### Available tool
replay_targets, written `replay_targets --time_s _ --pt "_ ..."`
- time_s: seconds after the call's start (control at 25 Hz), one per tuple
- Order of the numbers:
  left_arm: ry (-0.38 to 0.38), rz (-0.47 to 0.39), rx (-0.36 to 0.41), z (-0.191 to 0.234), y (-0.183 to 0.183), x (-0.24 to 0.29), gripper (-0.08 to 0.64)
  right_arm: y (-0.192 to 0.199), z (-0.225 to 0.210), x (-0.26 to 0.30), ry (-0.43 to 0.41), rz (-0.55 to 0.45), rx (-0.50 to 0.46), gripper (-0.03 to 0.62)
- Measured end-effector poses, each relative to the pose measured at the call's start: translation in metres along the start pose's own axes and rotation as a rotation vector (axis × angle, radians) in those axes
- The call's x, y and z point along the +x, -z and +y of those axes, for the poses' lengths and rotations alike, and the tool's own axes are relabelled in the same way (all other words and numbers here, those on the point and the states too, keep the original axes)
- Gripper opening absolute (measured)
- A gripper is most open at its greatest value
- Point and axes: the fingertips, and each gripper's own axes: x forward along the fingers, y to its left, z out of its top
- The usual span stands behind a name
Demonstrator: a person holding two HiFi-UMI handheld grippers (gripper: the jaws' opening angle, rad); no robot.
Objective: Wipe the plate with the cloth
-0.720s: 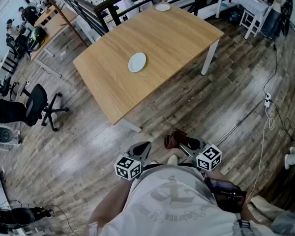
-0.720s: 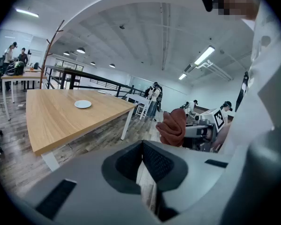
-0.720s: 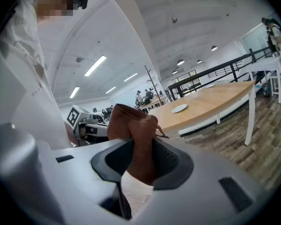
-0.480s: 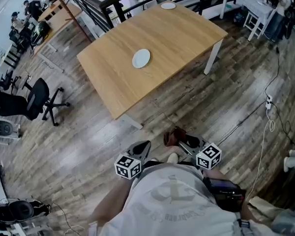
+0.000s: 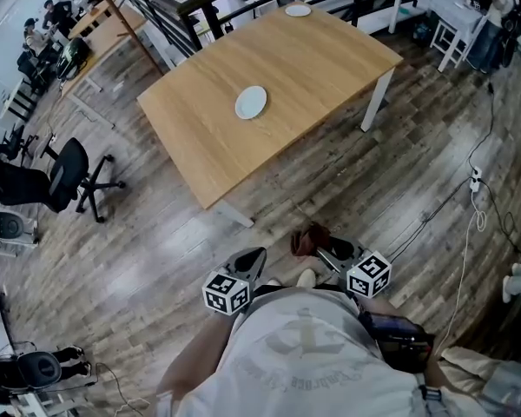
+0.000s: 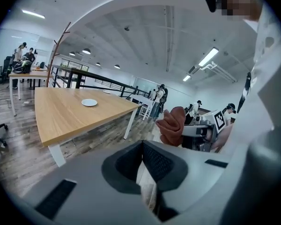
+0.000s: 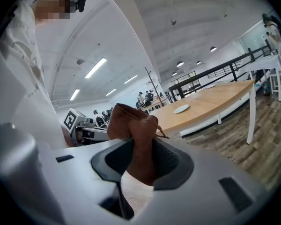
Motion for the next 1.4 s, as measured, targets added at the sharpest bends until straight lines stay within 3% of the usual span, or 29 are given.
replay_targets --time_s 0.92,1.4 --pt "0.022 0.000 0.063 0.004 -0.023 0.025 0.012 -0.016 -0.027 0.003 0.048 -0.020 -0.013 0.129" --pt "0.031 0.019 0.077 -0.004 -0.014 0.034 0.012 -0.006 -0.034 -0.005 0.059 -0.014 -0.007 0.129"
